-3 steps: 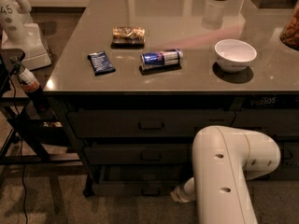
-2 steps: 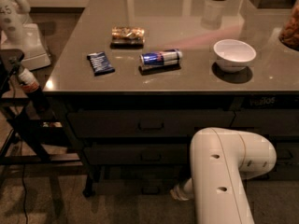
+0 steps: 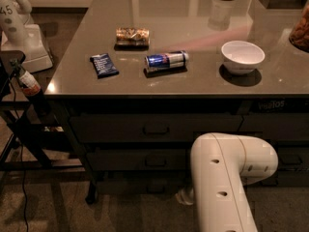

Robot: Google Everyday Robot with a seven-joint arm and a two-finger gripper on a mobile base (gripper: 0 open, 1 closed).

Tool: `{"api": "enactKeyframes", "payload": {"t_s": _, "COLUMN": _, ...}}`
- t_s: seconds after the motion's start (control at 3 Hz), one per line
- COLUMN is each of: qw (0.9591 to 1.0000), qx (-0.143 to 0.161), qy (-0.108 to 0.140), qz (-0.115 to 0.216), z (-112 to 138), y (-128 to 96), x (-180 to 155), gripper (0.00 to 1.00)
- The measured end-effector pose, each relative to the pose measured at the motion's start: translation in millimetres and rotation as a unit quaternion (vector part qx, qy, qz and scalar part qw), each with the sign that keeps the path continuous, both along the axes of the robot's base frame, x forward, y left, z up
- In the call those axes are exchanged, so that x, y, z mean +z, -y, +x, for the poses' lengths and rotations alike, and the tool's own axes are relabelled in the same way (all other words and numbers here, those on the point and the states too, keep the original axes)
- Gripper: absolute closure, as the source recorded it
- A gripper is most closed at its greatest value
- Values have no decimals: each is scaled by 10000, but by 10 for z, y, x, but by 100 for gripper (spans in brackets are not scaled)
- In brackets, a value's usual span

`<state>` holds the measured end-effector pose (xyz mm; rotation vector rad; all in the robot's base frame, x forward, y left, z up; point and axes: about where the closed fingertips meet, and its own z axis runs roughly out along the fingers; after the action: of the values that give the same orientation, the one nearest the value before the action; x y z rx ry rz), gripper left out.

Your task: Close bottom drawer

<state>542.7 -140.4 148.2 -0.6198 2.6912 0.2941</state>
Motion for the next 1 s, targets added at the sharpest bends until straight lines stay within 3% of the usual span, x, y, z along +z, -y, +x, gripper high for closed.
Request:
{"api": "enactKeyframes", "payload": {"t_s": 0.33, "qw": 9999, "qx": -47, "qy": 98, "qz": -64, "z": 57, "y": -26, "x": -21, "gripper": 100}}
{"api": "enactKeyframes", "payload": {"t_s": 0.67, "qw": 9984, "qx": -300, "qy": 446, "qz": -180, "z": 332, "y": 4, "x": -12, "gripper": 100}}
{"api": "enactKeyframes", "payload": {"t_s": 1.0, "qw": 9983, "qx": -307, "qy": 459, "qz": -184, "z": 316, "y": 3, "x": -11, "gripper": 100}}
